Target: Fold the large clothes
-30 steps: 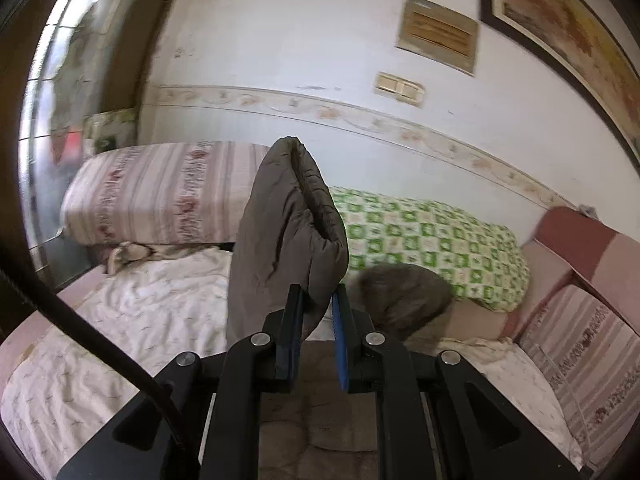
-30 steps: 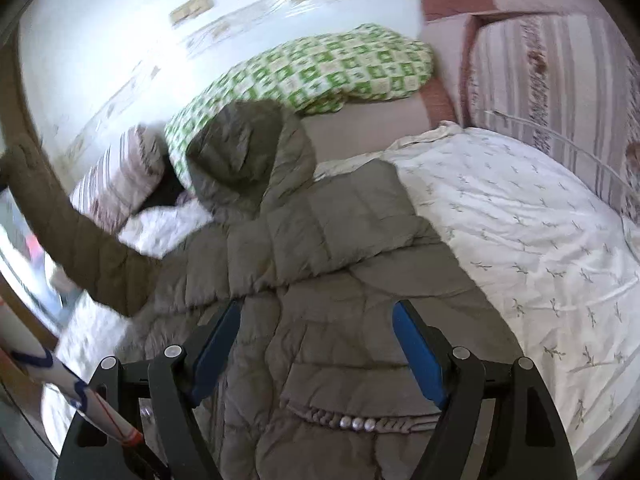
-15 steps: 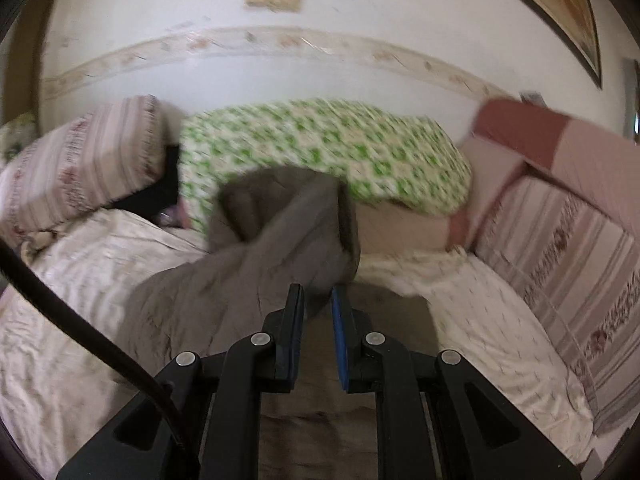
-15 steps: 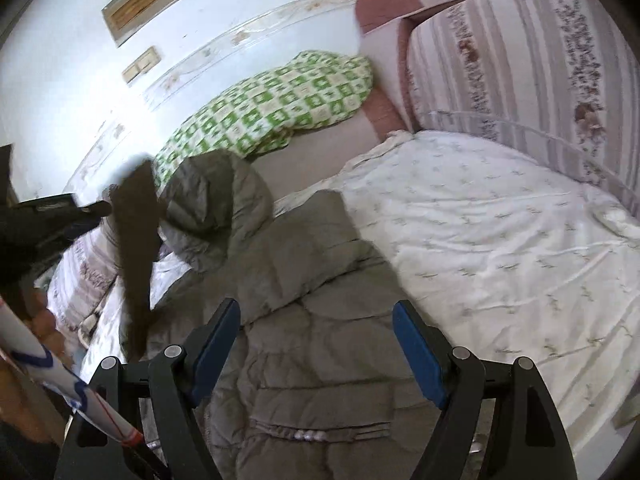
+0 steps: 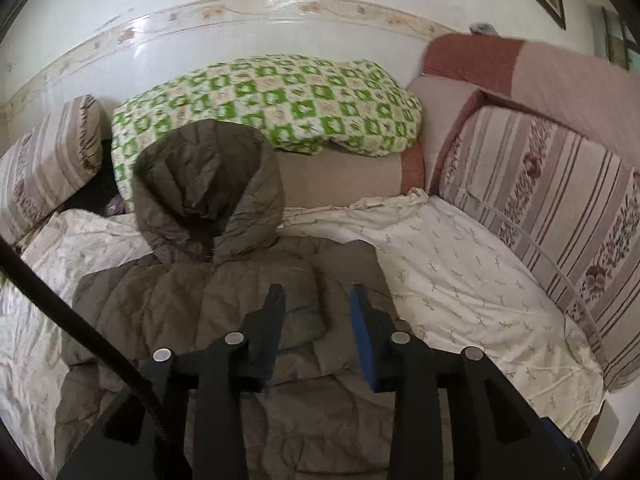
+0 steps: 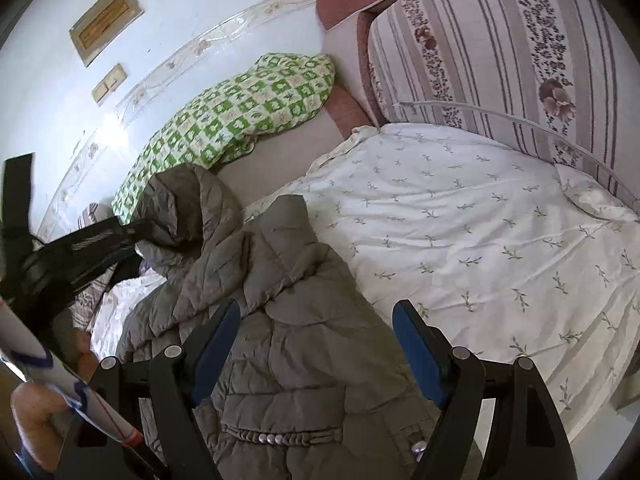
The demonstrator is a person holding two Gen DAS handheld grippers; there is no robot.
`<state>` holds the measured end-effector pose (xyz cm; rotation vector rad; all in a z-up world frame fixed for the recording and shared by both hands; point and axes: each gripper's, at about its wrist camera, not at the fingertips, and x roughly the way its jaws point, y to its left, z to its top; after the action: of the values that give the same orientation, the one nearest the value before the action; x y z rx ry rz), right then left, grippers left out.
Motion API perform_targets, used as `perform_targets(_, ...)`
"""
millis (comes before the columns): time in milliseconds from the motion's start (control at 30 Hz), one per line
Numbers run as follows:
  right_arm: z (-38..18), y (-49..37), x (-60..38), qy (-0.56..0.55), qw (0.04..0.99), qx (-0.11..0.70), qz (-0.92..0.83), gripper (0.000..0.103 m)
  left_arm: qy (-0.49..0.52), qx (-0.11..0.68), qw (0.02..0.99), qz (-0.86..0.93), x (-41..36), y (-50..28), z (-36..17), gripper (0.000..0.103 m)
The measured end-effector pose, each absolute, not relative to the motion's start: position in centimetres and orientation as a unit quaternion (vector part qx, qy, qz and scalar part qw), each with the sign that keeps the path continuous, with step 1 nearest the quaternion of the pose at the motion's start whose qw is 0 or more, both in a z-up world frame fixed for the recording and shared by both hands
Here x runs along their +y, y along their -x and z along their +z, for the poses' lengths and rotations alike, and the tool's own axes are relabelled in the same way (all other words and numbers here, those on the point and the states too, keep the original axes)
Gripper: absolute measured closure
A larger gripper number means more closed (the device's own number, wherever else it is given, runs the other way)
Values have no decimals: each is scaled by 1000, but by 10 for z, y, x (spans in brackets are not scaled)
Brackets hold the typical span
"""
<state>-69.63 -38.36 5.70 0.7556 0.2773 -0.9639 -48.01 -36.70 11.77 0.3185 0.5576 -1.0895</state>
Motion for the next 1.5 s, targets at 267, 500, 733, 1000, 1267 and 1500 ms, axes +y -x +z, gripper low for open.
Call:
perform_targets(267, 48, 680, -383, -368, 824, 148, -404, 21, -91, 293, 844, -440, -250, 392, 136, 50)
perform_targets(500, 36, 639, -377, -385, 843, 186, -328, 43, -15, 335, 887, -318, -147, 289, 108, 42)
perform_targets(733, 47, 581, -409, -449, 821, 184, -302, 45, -1, 328, 898, -292, -162, 236, 58, 42)
perform_targets(1000, 16, 509, -472, -494, 776, 193, -340, 47, 27, 390, 855, -340, -182, 190, 40, 42)
perform_targets(1267, -7, 497, -504, -521, 741, 208, -370, 48, 60, 415, 846, -330, -176, 171, 29, 42)
perform_targets(1500, -8, 488, -511, -519, 755, 197, -348, 83, 63, 424, 844, -322, -179, 166, 23, 42)
